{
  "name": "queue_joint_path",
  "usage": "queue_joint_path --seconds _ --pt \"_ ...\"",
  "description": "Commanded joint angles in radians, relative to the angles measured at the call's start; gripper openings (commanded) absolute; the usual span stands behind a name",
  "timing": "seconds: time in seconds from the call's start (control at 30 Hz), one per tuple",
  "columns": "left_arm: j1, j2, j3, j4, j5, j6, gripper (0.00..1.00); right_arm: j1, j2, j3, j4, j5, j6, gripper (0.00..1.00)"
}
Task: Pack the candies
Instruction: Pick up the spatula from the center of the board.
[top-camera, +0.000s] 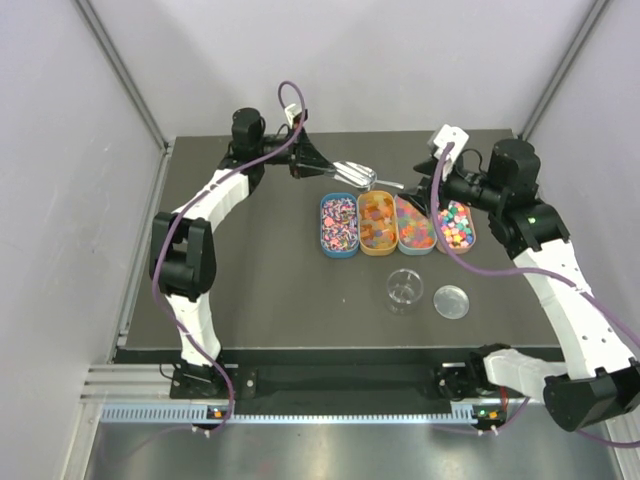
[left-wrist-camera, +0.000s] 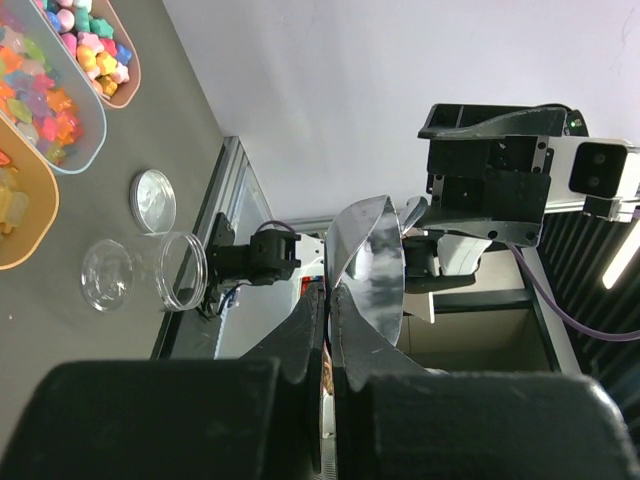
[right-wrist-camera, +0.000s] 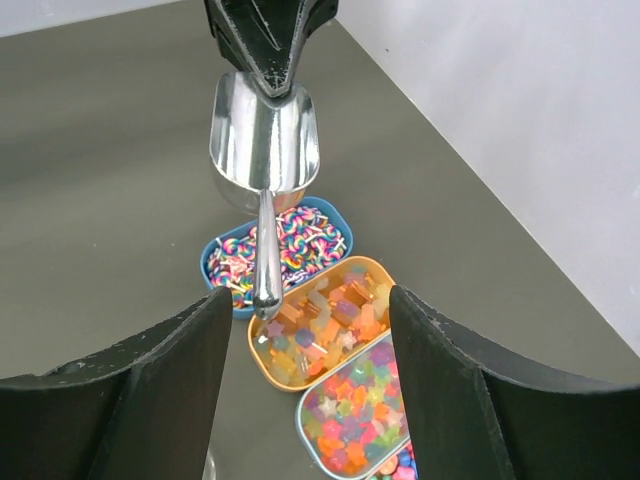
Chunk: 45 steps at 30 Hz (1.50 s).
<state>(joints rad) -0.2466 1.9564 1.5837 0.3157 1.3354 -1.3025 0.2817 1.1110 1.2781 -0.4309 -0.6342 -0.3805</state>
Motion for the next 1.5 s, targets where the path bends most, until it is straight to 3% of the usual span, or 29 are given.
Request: queue_joint_path --seconds 0.0,0.93,1.47 --pt "-0.002 -0.05 0.042 0.075 0.033 -0.02 0.0 0.013 0.009 0.003 0.104 -0.053 0.017 0.63" --pt "-0.039 -0.001 0.07 0.026 0.142 0.023 0.0 0.065 -0.005 -0.105 0.323 -0.108 0.106 0.41" --pt "-0.048 0.024 0.085 0.023 0.153 0.032 0.0 0.066 -0.025 -0.134 0.414 -0.079 0.203 0.35"
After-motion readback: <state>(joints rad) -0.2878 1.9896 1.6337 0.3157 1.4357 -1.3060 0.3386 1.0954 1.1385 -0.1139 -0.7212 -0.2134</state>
